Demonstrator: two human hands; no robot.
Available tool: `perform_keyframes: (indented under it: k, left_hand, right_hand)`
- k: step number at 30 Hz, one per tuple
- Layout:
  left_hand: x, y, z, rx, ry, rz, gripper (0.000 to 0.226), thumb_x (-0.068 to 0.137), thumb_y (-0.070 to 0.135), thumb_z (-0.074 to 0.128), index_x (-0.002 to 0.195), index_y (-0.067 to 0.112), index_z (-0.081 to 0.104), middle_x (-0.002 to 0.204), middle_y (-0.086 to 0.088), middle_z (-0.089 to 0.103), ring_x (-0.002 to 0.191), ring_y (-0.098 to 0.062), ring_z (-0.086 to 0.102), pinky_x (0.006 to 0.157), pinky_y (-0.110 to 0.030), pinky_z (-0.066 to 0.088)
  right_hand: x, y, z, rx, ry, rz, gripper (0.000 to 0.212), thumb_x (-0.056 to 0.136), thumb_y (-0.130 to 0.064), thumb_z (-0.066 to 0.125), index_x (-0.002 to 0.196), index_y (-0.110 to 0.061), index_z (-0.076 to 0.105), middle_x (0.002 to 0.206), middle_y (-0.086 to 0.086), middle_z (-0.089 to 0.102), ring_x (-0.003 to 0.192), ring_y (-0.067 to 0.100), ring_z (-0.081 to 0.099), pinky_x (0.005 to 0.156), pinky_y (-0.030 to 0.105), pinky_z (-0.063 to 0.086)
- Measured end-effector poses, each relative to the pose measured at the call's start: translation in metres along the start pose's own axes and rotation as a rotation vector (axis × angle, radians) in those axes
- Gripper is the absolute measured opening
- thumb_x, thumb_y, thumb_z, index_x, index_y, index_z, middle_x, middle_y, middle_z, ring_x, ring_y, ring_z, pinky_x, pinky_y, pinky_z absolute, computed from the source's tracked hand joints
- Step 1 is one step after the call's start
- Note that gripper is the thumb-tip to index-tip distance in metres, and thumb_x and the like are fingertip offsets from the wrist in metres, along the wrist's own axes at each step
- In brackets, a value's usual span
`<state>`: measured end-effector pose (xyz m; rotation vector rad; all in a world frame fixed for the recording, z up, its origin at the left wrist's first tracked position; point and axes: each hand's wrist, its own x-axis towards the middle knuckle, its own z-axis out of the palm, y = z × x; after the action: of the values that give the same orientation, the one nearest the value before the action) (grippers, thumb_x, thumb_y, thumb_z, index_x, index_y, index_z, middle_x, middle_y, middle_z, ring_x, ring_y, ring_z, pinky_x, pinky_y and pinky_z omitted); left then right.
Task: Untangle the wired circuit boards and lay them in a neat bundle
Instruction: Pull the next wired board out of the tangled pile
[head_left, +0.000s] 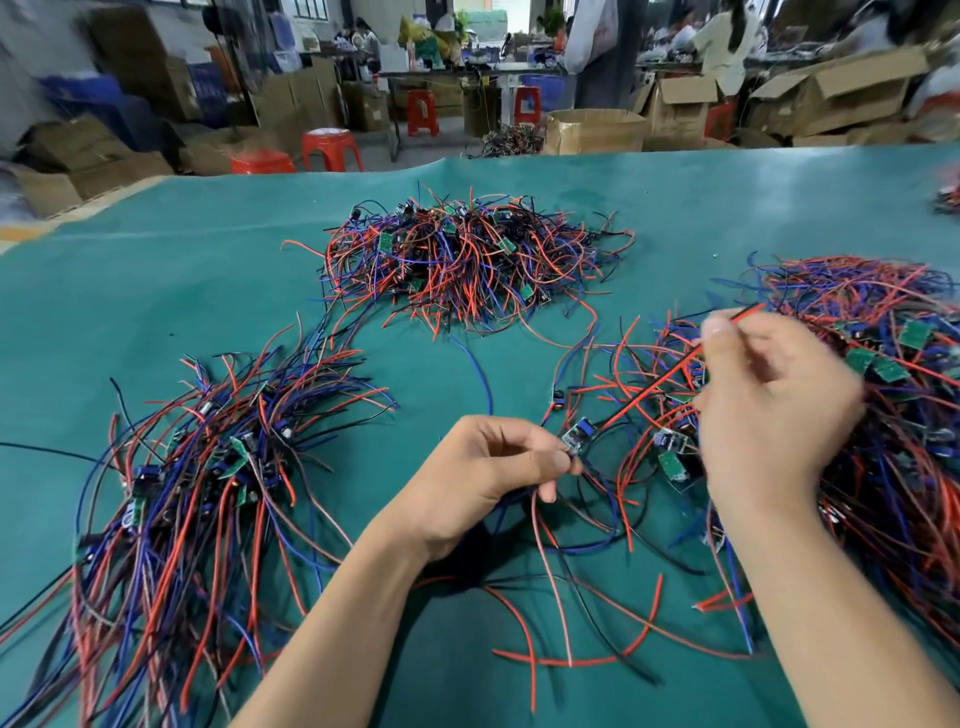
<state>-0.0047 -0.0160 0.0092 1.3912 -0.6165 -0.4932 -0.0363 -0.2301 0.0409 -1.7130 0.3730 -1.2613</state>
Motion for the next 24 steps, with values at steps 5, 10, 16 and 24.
perform_keyframes:
  k: [5, 10, 16, 24]
  left_hand:
    - [0.000, 0.002, 0.002, -0.061, 0.095, -0.044, 0.015, 0.088, 0.006, 0.067, 0.074, 0.002, 0.066, 0.064, -0.003, 0.064, 0.082, -0.015, 0.063, 0.078, -0.020, 0.045]
    - [0.002, 0.002, 0.003, -0.265, 0.196, -0.042, 0.009, 0.090, 0.007, 0.064, 0.081, 0.006, 0.066, 0.071, -0.009, 0.063, 0.074, -0.014, 0.062, 0.081, -0.025, 0.049]
    - [0.000, 0.004, 0.003, -0.231, 0.167, -0.042, 0.014, 0.088, 0.015, 0.069, 0.080, 0.003, 0.070, 0.078, -0.015, 0.066, 0.082, -0.027, 0.059, 0.088, -0.040, 0.047]
    - [0.000, 0.004, 0.003, -0.124, 0.130, -0.046, 0.017, 0.083, 0.016, 0.068, 0.068, 0.011, 0.074, 0.063, -0.008, 0.064, 0.078, -0.023, 0.058, 0.078, -0.023, 0.045]
  right_hand:
    - [0.011, 0.000, -0.002, 0.153, 0.191, 0.107, 0.014, 0.089, -0.039, 0.062, 0.096, -0.028, 0.066, 0.095, 0.011, 0.074, 0.076, 0.048, 0.067, 0.056, 0.048, 0.054]
    - [0.003, -0.002, -0.002, 0.094, -0.027, 0.181, 0.016, 0.080, -0.042, 0.065, 0.075, -0.027, 0.068, 0.068, 0.000, 0.071, 0.064, 0.027, 0.066, 0.069, 0.060, 0.054]
    - [-0.051, -0.024, 0.023, 0.037, -0.799, 0.048, 0.025, 0.084, -0.045, 0.070, 0.077, -0.022, 0.074, 0.064, -0.008, 0.073, 0.064, 0.004, 0.070, 0.068, 0.018, 0.051]
    - [-0.047, -0.023, 0.023, 0.136, -0.642, 0.127, 0.015, 0.074, -0.036, 0.079, 0.075, -0.021, 0.077, 0.070, -0.007, 0.075, 0.065, 0.007, 0.068, 0.068, 0.031, 0.051]
